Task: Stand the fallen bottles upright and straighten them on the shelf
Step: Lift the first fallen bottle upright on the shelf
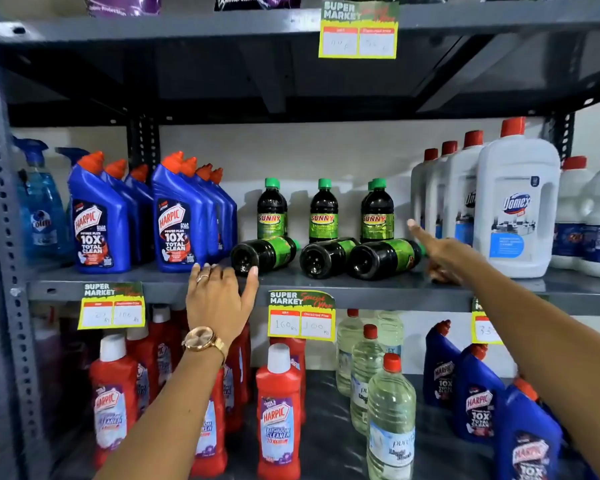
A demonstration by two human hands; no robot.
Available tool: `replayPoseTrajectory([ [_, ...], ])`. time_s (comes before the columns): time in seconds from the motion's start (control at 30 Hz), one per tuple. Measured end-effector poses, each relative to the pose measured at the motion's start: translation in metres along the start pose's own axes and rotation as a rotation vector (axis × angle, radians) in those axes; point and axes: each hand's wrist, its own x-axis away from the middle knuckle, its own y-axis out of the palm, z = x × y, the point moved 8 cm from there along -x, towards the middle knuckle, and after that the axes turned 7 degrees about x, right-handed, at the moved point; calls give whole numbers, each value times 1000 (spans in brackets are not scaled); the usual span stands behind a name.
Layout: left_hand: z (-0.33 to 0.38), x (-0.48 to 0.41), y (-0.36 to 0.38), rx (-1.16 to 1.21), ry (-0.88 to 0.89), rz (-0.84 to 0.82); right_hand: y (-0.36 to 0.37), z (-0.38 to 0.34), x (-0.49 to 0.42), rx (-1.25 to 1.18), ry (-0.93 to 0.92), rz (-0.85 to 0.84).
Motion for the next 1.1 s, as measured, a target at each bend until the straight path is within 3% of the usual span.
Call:
replayPoseTrajectory([
  [0.13,1,-2,0,-1,43,21,25,-10,-11,-29,117,-271],
  [0.33,-4,-2,-3,42,126,98,49,-12,-25,-112,208,-349],
  [0.43,-5,-2,-2,43,119,148,49,-5,-26,-415,176,-242],
  [0.53,-5,-2,-1,26,85,158,35,4,-19,-669,91,-23],
  [0.73,-3,-2,2,-14,39,97,-6,-1,-2,-555,-95,387],
  [0.97,-1,0,-5,-30,50,72,-3,-33,-1,-264,-273,384],
  [1.1,-1,1,-5,-17,50,70,10,-41,-5,-331,-236,324],
])
